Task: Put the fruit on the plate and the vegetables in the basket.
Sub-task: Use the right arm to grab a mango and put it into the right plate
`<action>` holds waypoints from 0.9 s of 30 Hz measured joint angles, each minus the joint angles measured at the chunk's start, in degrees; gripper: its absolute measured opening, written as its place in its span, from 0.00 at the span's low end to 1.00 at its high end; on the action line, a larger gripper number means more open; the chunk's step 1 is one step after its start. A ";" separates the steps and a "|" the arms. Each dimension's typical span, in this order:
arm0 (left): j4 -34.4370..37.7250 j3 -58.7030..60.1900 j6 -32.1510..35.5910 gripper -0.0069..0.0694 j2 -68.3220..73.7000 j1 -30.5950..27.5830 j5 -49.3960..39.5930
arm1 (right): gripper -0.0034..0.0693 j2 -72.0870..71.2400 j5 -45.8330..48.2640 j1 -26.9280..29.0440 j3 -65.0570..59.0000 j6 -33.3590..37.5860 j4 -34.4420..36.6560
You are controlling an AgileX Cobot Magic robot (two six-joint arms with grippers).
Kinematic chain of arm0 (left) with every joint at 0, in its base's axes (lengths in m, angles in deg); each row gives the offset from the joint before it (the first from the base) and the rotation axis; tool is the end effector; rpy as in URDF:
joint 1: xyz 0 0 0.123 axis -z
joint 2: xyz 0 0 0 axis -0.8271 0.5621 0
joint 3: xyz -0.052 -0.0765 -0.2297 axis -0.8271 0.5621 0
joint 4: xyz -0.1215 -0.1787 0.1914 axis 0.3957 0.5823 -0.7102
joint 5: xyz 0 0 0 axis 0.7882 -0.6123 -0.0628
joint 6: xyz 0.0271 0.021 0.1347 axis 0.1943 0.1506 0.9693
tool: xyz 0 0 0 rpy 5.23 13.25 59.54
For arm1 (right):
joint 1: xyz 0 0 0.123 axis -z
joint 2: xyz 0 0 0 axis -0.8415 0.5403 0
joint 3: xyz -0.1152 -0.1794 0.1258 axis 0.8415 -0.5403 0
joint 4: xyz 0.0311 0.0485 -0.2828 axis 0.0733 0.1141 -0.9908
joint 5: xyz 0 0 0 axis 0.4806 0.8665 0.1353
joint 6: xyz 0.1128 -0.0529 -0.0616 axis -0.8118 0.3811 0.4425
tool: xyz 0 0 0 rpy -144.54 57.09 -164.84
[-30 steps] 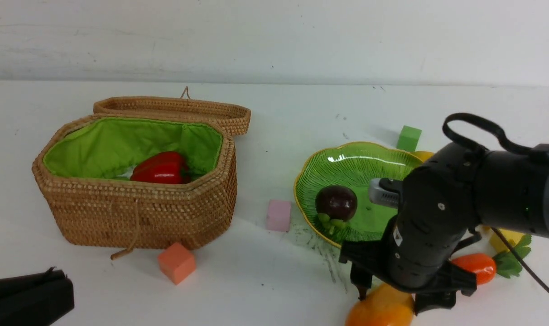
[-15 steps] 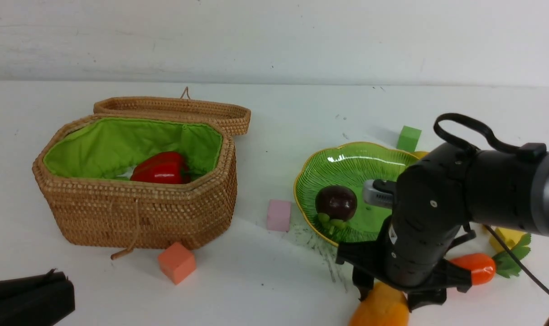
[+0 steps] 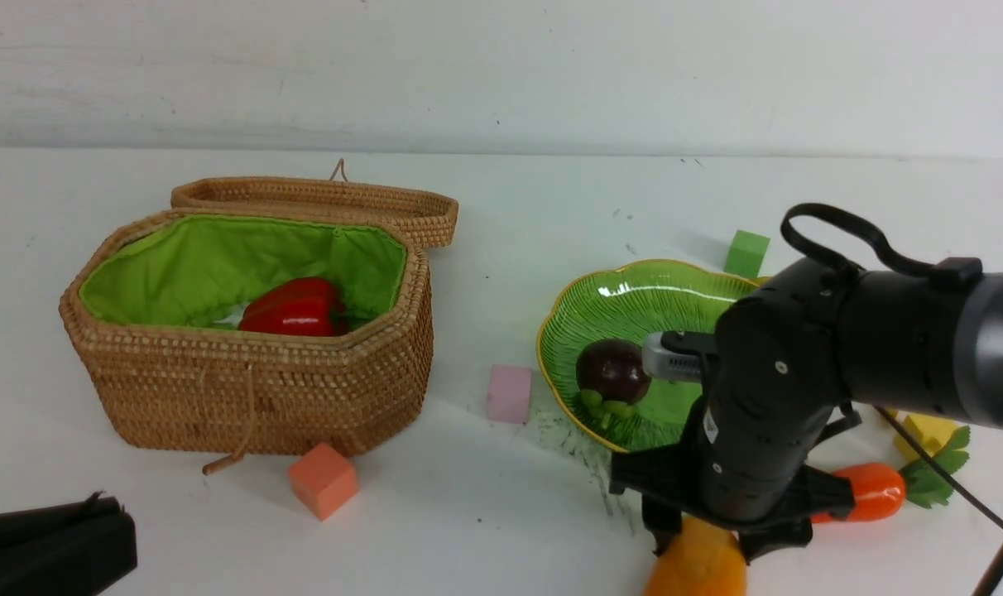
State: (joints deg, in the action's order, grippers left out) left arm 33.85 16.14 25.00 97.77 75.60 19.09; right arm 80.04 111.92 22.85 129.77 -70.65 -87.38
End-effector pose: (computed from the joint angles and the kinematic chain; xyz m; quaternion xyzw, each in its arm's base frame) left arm 0.1433 -0.1105 0.3399 0.2527 0.7271 -0.2653 0.5805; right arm 0.2985 0.2025 0.0785 0.0550 0.9957 0.0402 0.0634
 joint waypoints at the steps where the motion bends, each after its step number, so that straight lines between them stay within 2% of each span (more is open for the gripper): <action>1: 0.00 0.00 0.00 0.07 0.00 0.00 0.00 | 0.72 -0.26 0.00 0.00 0.00 1.30 0.12; 5: 0.21 0.00 0.00 0.07 0.00 0.00 0.00 | 0.72 -0.89 -0.04 0.00 -0.17 3.67 0.43; 16: 0.76 0.00 0.00 0.07 0.00 0.00 0.06 | 0.69 -3.49 1.68 -0.05 -1.22 4.21 1.04; 18: 0.78 0.00 0.00 0.07 0.00 0.00 0.06 | 0.59 -4.59 1.94 -0.05 -1.22 5.05 1.69; 19: 0.83 0.00 0.00 0.07 0.00 0.00 0.06 | 0.46 -5.23 2.22 -0.05 -1.16 5.69 2.15; 20: 0.83 0.00 0.00 0.07 0.00 0.00 0.06 | 0.25 -6.13 2.91 -0.05 -0.86 6.48 2.90; 21: 0.83 0.00 0.00 0.07 0.00 0.00 0.06 | 0.15 -6.92 3.63 -0.05 -0.39 7.18 3.32; 23: 0.83 0.00 0.00 0.07 0.00 0.00 0.06 | 0.07 -8.37 4.71 0.02 0.98 8.41 3.34; 27: 0.83 0.00 0.00 0.07 0.00 0.00 0.74 | 0.04 -9.03 5.91 1.69 3.27 10.61 2.74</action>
State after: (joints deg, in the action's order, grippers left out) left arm 34.68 16.14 25.00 97.77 75.60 19.83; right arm 71.01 117.83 24.54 133.04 -60.04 -84.65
